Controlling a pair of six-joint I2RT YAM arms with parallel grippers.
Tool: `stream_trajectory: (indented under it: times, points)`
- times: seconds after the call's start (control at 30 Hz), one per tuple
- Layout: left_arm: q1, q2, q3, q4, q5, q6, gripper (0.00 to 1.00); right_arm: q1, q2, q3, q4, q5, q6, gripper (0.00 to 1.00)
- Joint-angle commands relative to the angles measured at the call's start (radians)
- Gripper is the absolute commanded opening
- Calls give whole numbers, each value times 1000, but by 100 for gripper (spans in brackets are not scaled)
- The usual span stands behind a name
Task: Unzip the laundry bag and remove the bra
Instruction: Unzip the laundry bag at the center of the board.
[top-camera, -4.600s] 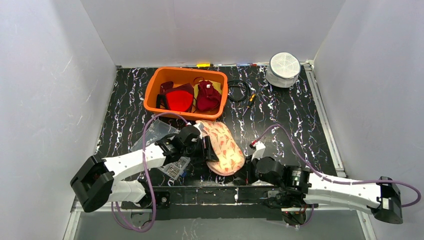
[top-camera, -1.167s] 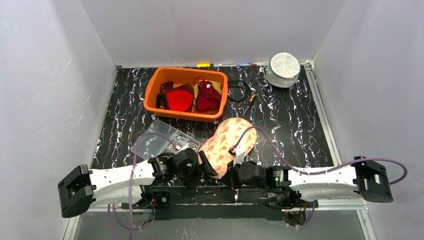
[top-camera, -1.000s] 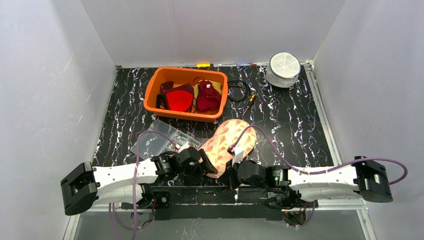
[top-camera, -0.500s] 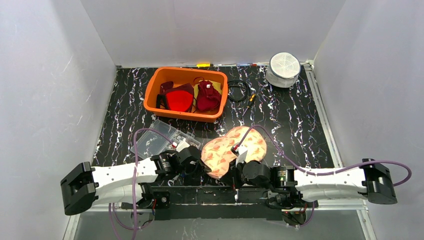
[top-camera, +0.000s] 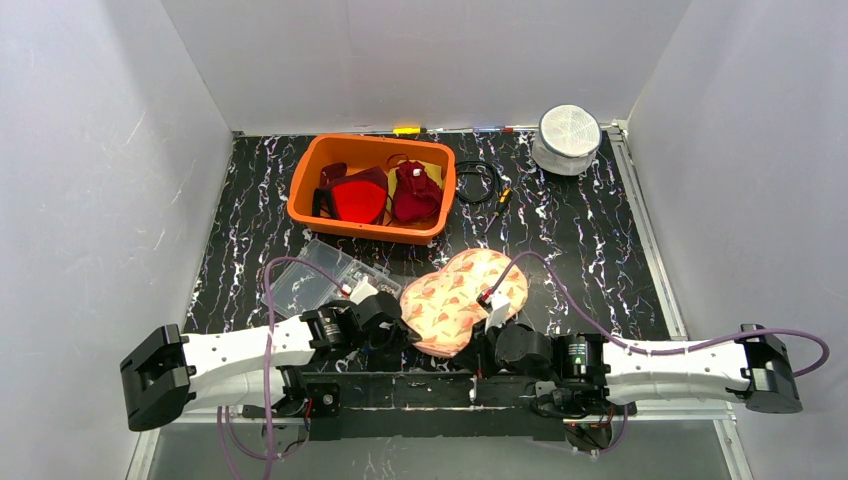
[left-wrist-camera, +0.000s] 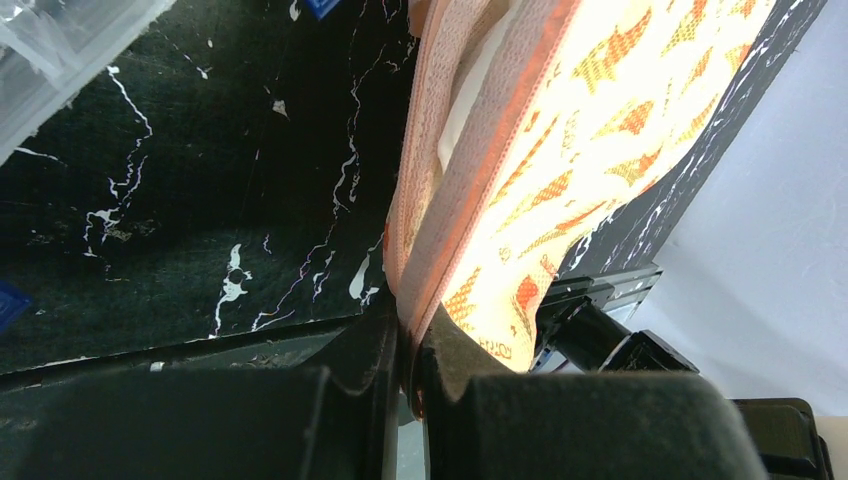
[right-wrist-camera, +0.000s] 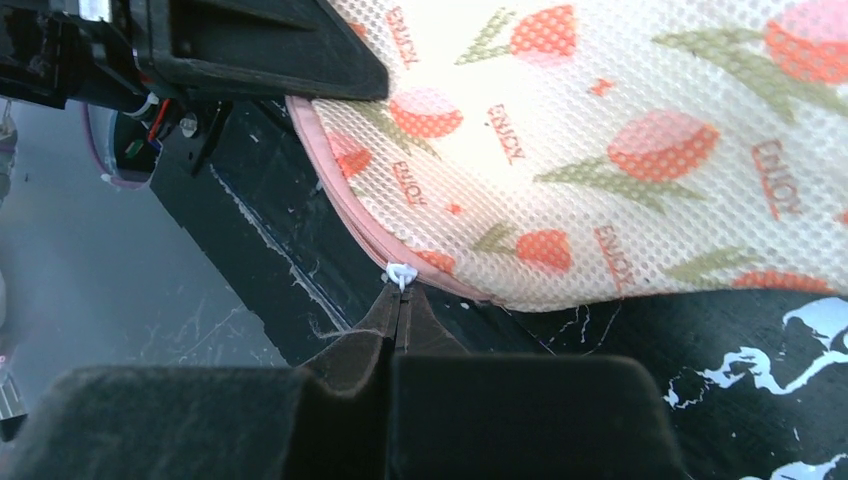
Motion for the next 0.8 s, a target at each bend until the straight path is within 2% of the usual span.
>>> stream_trajectory:
  times: [0.0,0.4,0.7,0.73,0.77]
  points:
    - [5,-31,-18,-87,-87,-7,0,6,-29,-13,-66,60,39,1]
    - [5,-44,-23,-81,-90,-7,0,5,25,-13,-83,107,114,1]
    - [5,-27,-19,-54,-79,2,0,4,-1,-22,-68,109,145,1]
    - [4,-24,-17,-51,-79,4,0,4,-14,-23,-58,103,147,8]
    - [5,-20,-15,-48,-79,4,0,4,-27,-23,-54,101,154,21]
